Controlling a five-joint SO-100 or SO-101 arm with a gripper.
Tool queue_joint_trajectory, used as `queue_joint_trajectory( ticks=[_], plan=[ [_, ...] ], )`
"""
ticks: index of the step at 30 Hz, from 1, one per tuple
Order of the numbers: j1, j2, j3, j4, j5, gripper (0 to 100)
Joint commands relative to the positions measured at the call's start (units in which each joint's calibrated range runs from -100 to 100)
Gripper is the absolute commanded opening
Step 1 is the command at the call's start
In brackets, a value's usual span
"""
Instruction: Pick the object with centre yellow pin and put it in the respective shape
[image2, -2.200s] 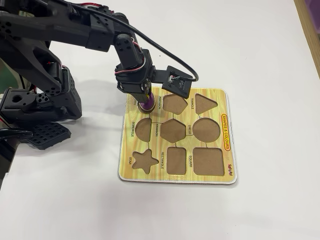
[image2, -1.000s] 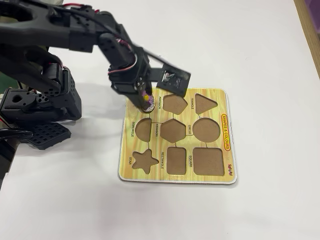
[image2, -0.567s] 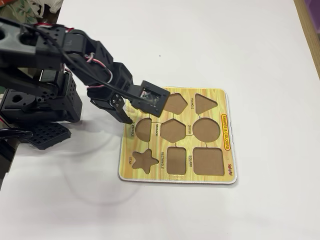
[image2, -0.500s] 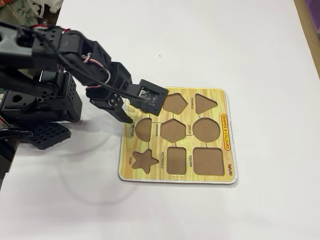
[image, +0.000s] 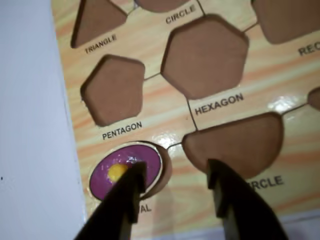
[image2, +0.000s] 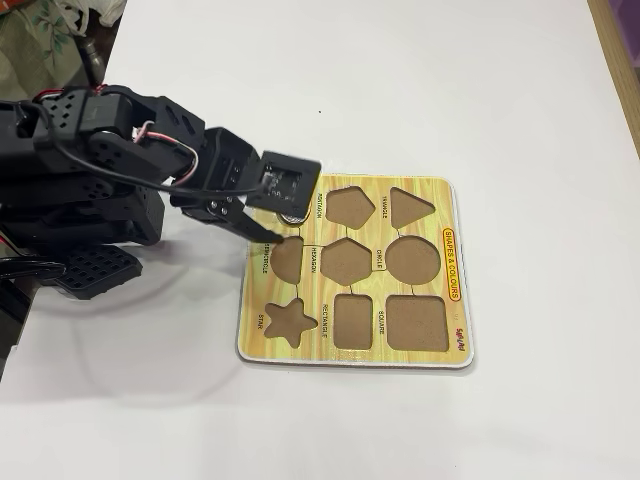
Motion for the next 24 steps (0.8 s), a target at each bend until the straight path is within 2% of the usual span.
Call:
queue_joint_trajectory(
  ticks=[1, 8, 20, 24],
  plan=[
    [1.01, -3.1, 0.27, 3.84, 0.39, 14],
    [4.23, -4.69, 0.27, 19.4, 0.39, 14],
    [4.23, -4.69, 0.27, 19.31, 0.6, 14],
    [4.23, -4.69, 0.27, 19.66, 5.83, 14]
  ],
)
